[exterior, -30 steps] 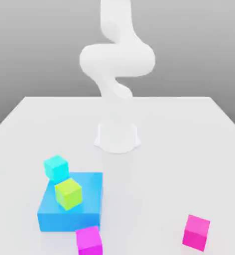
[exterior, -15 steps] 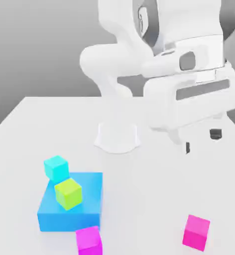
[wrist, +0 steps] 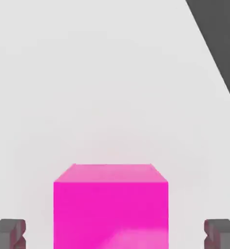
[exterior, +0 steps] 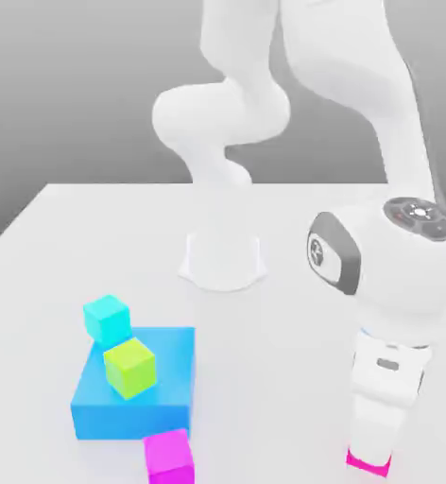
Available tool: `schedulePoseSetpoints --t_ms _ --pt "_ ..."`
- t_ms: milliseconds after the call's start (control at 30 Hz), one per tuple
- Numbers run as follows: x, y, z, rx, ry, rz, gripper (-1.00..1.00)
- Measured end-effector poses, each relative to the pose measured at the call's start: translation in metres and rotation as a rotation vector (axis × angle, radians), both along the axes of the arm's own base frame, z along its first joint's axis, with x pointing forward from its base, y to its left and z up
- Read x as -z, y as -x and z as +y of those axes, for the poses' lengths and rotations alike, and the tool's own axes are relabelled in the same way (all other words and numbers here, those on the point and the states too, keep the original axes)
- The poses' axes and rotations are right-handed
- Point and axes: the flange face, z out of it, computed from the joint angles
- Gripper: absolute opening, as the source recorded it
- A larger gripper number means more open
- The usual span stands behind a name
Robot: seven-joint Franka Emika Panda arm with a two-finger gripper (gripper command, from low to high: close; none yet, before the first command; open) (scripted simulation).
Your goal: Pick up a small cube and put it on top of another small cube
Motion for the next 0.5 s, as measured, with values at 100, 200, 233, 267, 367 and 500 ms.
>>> schedulePoseSetpoints --t_ms 100,200,233,267,367,500 --pt "0.000 0.000 0.000 0.000 0.001 0.001 -1.00" --pt "0.000 0.000 0.000 -0.001 0.001 0.001 -1.00" --pt "-0.009 0.000 0.000 -0.001 0.001 0.001 -1.00" --pt "-0.020 -0.001 0.000 -0.001 0.001 0.001 -1.00" --pt "-0.057 -0.001 -0.005 0.012 0.001 0.001 -1.00" --pt "-0.099 -0.010 -0.086 0.225 0.008 -0.004 -1.00"
